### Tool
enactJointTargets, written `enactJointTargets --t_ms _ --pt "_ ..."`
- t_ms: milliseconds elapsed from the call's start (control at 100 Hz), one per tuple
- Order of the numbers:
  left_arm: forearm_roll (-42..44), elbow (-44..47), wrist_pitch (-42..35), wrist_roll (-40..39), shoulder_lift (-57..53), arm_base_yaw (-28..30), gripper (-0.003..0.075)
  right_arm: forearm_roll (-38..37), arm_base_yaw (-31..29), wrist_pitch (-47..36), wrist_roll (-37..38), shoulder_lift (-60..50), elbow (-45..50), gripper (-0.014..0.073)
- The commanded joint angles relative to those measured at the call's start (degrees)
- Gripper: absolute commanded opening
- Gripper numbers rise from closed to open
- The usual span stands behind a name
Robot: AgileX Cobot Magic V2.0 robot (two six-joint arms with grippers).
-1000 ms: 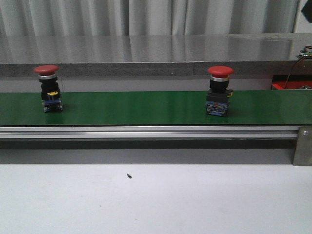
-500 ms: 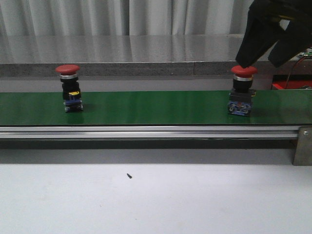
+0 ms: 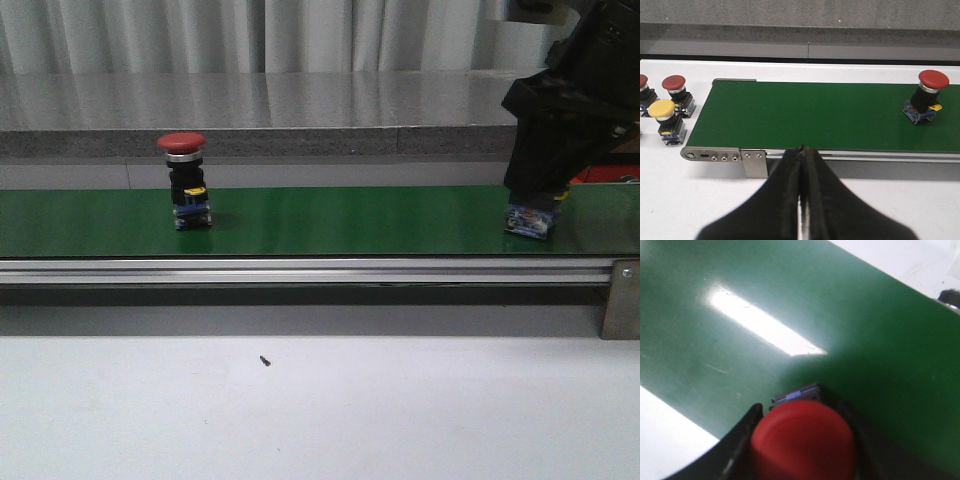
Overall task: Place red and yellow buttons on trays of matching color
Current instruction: 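Grasp the first red button at the conveyor end with the right gripper, then lower the red button into the red tray and open the right gripper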
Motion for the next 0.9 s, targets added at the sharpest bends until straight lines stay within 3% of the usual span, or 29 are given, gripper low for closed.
enactJointTargets --t_ms 0,240,580,890 --pt "-1.3 -1.4 -4.4 0.2 0.2 -0.4 -0.0020 0.5 -0.3 -0.6 -0.5 -2.6 -3.0 0.0238" --pt "-1.3 -1.4 -4.3 0.2 0.2 -0.4 -0.0020 -1.2 -5.9 5.5 -0.4 -2.5 -13.3 0.0238" --pt "-1.2 -1.4 -4.3 0.2 0.2 -0.4 -0.0020 -1.6 -22.9 5.1 -0.4 6.0 -26.0 0.0238" --pt "-1.2 -1.4 -4.1 0.2 0.2 -0.4 -0.0020 -2.4 -24.9 2.2 -0.4 17.3 -31.3 0.0238"
